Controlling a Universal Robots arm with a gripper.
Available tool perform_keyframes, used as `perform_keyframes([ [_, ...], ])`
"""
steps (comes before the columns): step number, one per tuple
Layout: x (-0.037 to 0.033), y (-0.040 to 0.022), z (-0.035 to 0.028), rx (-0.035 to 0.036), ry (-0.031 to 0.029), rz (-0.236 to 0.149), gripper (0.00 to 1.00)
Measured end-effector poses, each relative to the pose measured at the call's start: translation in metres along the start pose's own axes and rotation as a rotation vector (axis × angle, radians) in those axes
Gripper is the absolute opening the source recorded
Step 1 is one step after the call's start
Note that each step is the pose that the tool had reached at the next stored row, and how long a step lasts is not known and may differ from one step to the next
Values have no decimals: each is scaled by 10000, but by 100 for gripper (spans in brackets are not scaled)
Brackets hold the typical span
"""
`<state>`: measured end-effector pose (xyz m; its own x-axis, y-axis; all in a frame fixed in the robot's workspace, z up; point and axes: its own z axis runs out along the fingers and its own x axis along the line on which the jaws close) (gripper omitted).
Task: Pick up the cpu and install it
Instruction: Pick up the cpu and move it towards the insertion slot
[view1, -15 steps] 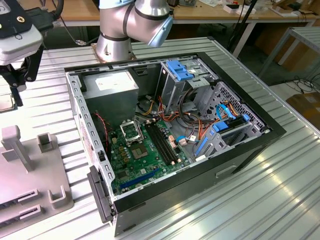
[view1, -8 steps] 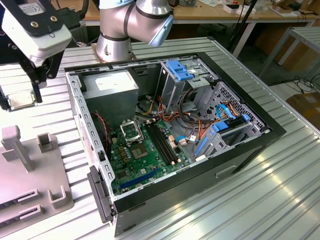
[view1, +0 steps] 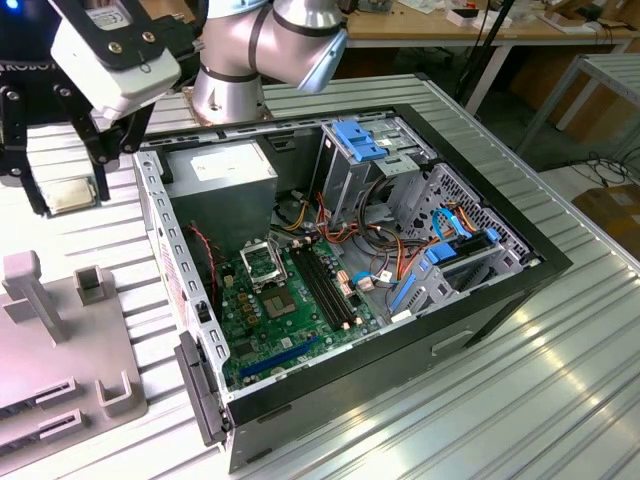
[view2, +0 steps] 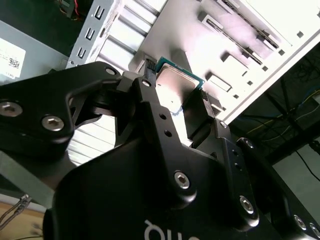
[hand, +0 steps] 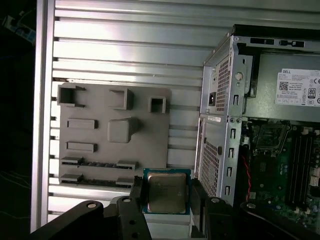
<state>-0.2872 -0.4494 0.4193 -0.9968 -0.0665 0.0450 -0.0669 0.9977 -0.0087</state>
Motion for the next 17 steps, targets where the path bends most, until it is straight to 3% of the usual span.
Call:
perform_keyframes([
  [7, -186, -12, -9, 1, 1, 1, 47],
  [17, -367, -25, -17, 1, 2, -1, 47],
])
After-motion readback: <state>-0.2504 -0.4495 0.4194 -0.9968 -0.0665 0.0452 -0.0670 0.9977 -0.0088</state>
